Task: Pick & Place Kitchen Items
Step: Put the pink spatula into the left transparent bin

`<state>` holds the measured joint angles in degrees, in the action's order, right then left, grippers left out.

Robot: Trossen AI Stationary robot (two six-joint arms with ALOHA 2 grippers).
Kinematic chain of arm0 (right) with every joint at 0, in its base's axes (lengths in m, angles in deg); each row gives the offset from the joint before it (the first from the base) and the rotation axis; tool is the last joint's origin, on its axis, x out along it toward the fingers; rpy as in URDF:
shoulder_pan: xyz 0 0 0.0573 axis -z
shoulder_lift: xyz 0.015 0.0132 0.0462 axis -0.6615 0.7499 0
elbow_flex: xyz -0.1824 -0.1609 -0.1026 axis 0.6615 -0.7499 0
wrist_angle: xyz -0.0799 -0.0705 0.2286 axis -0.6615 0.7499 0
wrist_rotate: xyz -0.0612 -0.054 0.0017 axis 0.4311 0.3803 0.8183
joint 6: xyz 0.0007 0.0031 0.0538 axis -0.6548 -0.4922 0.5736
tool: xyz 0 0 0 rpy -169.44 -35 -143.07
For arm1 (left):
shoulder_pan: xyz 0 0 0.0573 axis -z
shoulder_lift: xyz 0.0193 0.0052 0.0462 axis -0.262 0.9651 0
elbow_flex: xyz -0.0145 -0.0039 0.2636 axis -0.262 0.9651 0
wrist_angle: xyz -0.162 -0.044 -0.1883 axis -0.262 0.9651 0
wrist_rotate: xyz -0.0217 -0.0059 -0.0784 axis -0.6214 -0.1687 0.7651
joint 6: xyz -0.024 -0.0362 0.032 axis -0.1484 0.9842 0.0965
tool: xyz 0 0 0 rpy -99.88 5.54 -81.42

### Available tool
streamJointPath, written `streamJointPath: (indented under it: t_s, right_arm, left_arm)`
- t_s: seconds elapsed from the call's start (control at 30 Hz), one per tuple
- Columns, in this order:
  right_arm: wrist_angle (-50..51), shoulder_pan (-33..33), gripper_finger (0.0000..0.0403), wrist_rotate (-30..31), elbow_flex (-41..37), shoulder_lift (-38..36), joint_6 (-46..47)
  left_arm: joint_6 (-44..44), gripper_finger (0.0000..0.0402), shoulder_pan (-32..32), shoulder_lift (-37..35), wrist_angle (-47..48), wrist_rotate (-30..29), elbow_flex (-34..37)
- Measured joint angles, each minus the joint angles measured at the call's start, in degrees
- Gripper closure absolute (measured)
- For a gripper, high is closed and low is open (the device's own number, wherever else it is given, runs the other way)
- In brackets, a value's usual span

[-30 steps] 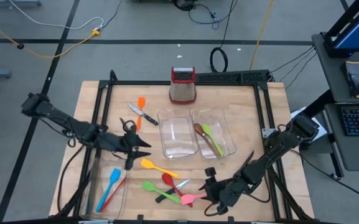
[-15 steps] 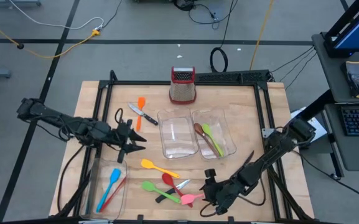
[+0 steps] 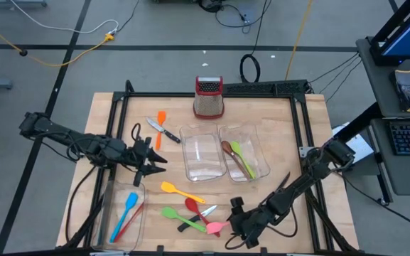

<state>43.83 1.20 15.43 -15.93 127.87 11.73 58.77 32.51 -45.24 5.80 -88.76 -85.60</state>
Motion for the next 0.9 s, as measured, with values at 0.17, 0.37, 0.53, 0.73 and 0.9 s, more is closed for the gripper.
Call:
streamJointPath:
  t_s: [0.17,0.37,0.53,0.73,0.9]
  right_arm:
    - [-0.43,0.63,0.0167,0.07,0.0,1.09,0.6]
    - [-2.7,1.95,0.0167,-1.33,0.0,6.52,0.72]
    - [-3.95,3.11,0.0171,-1.18,0.22,8.25,3.04]
    - [-3.54,3.48,0.0238,-1.19,0.11,7.81,3.59]
    - [-3.48,3.54,0.0332,-0.9,0.09,7.77,3.96]
  left_arm:
    - [-0.12,0.0241,0.01,0.0,0.0,0.04,0.0]
    - [-0.09,0.0241,0.01,0.0,0.0,0.04,0.0]
    - [-0.11,0.0241,0.07,0.0,-0.37,0.07,-0.02]
    - [-0.07,0.024,0.07,0.02,0.05,0.07,-0.02]
    - [-0.07,0.024,0.07,0.02,0.8,0.08,-0.02]
